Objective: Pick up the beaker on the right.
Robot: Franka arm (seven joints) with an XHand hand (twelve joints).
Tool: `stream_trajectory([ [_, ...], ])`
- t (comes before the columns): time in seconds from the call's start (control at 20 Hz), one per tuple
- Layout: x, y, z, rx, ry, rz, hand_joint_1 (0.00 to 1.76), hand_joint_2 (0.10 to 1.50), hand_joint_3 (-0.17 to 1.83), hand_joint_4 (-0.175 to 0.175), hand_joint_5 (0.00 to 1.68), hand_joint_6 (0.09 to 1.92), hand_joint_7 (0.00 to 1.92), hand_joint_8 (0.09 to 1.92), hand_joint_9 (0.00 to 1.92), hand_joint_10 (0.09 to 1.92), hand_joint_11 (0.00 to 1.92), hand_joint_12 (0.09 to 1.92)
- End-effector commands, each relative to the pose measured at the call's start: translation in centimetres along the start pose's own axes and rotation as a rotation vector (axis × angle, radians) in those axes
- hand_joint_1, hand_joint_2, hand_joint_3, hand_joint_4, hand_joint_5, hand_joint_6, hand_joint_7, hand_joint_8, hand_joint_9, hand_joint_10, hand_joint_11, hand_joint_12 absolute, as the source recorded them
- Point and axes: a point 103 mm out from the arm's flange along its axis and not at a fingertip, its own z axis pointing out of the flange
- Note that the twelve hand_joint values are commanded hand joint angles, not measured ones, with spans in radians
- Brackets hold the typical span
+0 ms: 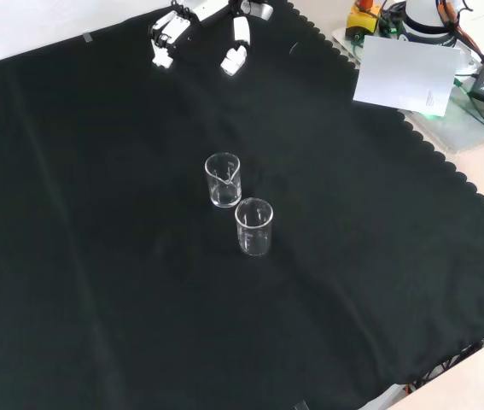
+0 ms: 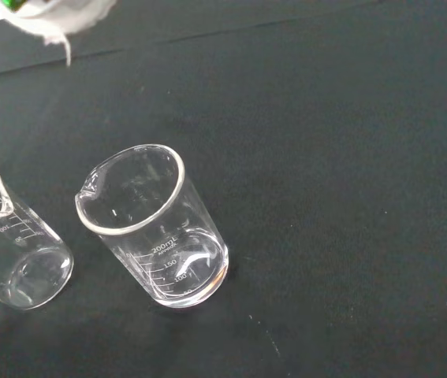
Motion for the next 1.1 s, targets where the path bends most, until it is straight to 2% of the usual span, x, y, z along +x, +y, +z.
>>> stream_trajectory([
  [0.05,0.2,0.9,2.6,0.031,0.017,-0.03,0.69,0.54,0.64,-0.02,0.21,0.09,0.15,0.55,0.27,0.64,0.0,1.16],
  [0.55,-0.2,2.5,5.7,0.064,0.05,-0.065,0.68,0.53,0.61,-0.021,0.19,0.09,0.12,0.54,0.24,0.64,0.0,1.11],
  [1.1,-0.8,3.4,8.0,0.078,0.094,-0.105,0.66,0.54,0.57,-0.022,0.16,0.09,0.08,0.53,0.2,0.64,0.0,1.05],
])
